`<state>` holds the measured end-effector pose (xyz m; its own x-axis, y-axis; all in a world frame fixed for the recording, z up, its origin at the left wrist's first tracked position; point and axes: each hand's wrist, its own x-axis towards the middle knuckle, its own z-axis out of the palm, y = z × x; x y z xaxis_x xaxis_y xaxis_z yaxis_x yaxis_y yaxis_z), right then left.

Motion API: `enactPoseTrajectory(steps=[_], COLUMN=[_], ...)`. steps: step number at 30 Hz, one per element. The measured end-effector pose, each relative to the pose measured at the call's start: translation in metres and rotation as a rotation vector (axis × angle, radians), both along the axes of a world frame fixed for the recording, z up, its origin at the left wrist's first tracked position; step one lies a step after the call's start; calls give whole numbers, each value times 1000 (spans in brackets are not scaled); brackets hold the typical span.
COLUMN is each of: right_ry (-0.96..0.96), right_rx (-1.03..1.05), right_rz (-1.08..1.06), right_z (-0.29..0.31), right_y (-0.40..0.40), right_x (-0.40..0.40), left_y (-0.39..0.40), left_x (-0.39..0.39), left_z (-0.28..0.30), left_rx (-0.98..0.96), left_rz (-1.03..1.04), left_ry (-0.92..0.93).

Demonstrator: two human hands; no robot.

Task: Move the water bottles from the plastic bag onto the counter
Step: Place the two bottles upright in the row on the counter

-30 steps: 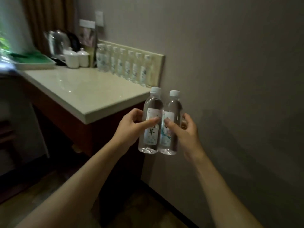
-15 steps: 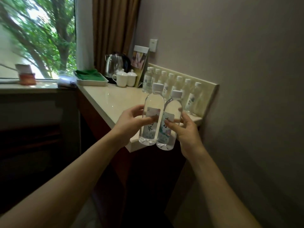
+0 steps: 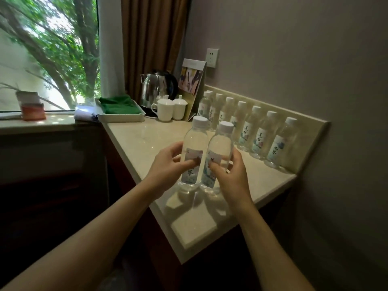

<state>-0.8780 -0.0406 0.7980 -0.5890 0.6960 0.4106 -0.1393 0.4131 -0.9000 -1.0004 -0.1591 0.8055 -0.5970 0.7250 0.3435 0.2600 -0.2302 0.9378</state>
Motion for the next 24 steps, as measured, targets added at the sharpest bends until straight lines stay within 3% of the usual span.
enactPoseTrajectory(steps=[7,15,24], right_ry=[-111,-209,-454], right_rx=[34,38,69], right_rz=[-216,-432,-702], right_z=[-5,-3,-4], right_y=[11,4,-22], right_x=[-66,-124,-151], left_y=[31,48,51], left_x=[-60,-131,-169], left_z=[-4,-12,-23], left_rx=[-21,-201,-281], left_rz=[103,-54,-38], left_ry=[153,307,339])
